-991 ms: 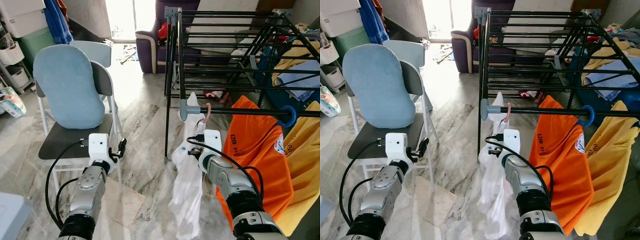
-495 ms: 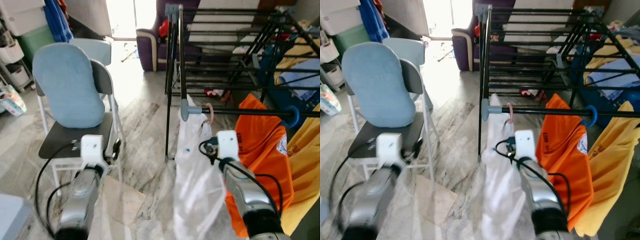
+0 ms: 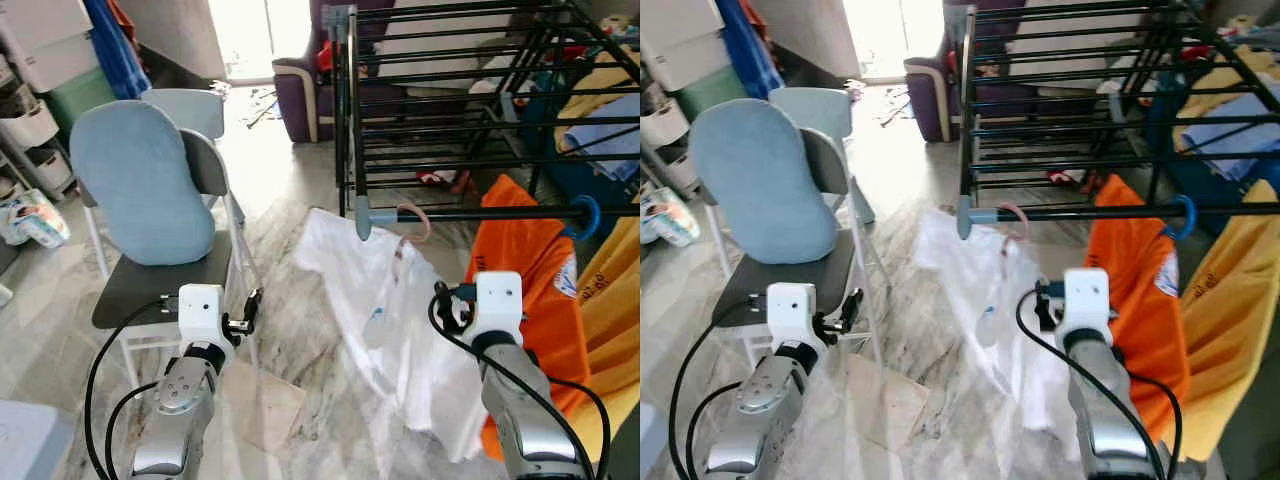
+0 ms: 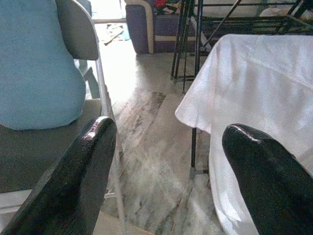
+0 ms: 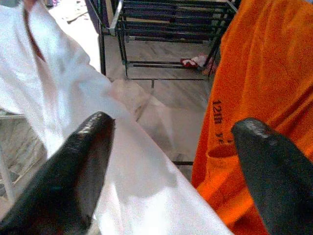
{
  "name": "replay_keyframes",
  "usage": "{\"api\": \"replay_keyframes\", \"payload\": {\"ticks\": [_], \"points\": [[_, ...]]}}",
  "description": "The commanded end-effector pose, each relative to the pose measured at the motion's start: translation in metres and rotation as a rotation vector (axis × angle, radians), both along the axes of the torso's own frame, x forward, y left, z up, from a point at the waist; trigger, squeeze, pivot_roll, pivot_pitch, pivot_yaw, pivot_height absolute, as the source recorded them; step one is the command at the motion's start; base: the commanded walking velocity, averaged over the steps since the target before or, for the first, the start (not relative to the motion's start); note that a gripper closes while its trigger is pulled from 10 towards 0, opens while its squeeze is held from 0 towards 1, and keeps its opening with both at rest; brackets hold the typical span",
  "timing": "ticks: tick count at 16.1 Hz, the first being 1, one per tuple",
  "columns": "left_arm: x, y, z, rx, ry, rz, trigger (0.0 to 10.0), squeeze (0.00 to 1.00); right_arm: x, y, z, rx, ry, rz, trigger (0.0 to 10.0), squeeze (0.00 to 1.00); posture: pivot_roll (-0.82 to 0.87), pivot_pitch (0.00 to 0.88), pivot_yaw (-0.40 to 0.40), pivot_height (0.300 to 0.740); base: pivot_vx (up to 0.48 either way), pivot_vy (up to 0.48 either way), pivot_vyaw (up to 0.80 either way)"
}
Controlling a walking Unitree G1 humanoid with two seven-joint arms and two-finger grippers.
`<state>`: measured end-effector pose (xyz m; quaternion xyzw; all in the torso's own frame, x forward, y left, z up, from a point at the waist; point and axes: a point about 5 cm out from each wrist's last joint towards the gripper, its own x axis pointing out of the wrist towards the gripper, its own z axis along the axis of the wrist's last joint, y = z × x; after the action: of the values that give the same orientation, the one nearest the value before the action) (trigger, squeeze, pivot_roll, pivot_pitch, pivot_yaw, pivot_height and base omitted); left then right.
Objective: Hang hanger
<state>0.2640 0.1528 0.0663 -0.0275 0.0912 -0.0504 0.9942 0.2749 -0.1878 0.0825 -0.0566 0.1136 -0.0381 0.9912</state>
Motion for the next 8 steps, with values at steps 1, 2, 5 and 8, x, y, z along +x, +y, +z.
{"api": "replay_keyframes", "payload": {"ticks": [1, 2, 5, 8], "points": [[-0.001, 0.006, 0.0, 0.014, 0.001, 0.016, 10.0, 0.0, 0.001, 0.007, 0.002, 0.001, -0.022, 0.022, 10.0, 1.0, -0.11, 0.0, 0.116, 0.74, 0.0, 0.0, 0.0], [-0.003, 0.009, 0.006, 0.013, -0.02, 0.038, 10.0, 0.0, 0.003, 0.01, 0.004, 0.007, -0.031, 0.009, 10.0, 1.0, -0.11, 0.0, 0.127, 0.74, 0.0, 0.0, 0.0], [-0.007, 0.009, 0.008, 0.005, -0.053, 0.103, 10.0, 0.0, 0.008, 0.005, 0.014, -0.046, -0.071, 0.012, 10.0, 1.0, -0.13, 0.0, 0.073, 0.74, 0.0, 0.0, 0.0], [0.012, 0.002, 0.028, -0.016, -0.136, 0.142, 10.0, 0.0, 0.033, 0.001, 0.026, -0.11, -0.098, 0.046, 10.0, 1.0, -0.1, 0.0, 0.01, 0.74, 0.0, 0.0, 0.0]]}}
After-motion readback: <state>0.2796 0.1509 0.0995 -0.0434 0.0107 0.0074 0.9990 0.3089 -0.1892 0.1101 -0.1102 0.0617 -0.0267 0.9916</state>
